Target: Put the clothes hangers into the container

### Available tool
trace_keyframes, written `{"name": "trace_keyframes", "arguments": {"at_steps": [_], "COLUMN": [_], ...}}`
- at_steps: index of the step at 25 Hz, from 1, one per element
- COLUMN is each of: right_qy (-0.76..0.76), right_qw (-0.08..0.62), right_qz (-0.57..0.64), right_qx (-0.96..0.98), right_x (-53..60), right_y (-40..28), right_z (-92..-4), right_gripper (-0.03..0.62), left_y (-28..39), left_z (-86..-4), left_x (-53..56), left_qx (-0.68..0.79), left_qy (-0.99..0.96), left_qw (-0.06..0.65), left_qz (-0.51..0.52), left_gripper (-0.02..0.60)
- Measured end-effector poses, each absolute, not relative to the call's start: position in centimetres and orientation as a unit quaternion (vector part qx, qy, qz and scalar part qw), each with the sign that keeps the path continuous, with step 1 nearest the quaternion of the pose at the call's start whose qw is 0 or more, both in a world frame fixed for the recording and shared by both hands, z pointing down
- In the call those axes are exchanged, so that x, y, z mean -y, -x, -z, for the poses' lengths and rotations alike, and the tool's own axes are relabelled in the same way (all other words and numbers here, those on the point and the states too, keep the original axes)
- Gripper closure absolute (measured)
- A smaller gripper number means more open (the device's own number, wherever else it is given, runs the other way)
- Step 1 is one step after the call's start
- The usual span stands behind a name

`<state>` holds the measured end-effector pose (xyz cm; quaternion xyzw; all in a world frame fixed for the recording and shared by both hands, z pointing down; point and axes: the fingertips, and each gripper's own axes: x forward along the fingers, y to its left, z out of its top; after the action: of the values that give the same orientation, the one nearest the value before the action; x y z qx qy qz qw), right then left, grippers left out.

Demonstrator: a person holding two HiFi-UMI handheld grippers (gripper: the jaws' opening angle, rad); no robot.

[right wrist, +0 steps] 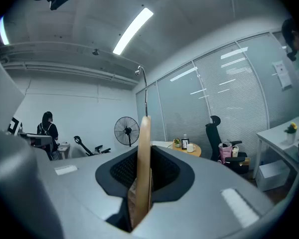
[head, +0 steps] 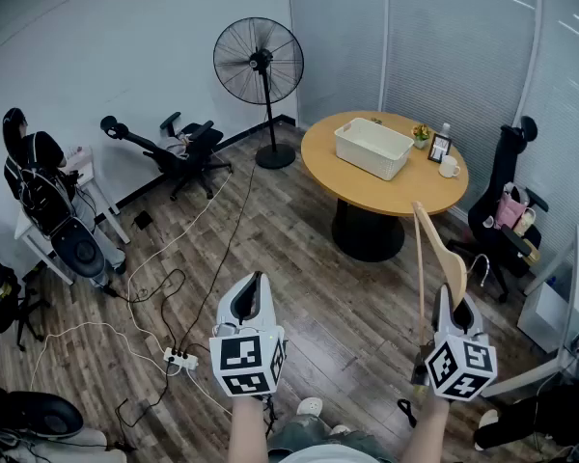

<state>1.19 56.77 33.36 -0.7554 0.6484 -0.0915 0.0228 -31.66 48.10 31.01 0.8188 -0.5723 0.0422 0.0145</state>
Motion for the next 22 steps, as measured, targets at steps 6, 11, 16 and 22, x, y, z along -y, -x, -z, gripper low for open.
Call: {"name": "trace_keyframes", "arguments": {"at_steps": [6, 11, 16, 22], "right_qy": [0.755, 0.753, 0.753, 0.754], "right_qw": [0.023, 0.020, 0.018, 0.035], "right_qz": [0.092, 0.093, 0.094, 0.097], "right_qx": [-0.649, -0.651, -0.651, -0.648], "right_x": [-56.3, -55.7, -54.7, -52.4], "right_y": [-0.5, 0.5, 1.2, 2.7], "right_z": [-33.4, -33.4, -33.7, -33.8], "right_gripper": [0.511, 0.513, 0.511, 0.511], "left_y": [32.3, 33.1, 33.8, 35.4], "left_z": [-31.2, -31.3, -31.5, -31.9], "left_x": [-47.7, -47.1, -46.1, -43.6], "left_qx": [0.572, 0.572, 0.570, 0.567], "left_qy": [-0.819, -0.819, -0.820, -0.822], "left_qw": [0.017, 0.020, 0.023, 0.023], "left_qz": [-0.041, -0.039, -0.040, -0.040], "left_gripper": [0.581, 0.581, 0.581, 0.581]}}
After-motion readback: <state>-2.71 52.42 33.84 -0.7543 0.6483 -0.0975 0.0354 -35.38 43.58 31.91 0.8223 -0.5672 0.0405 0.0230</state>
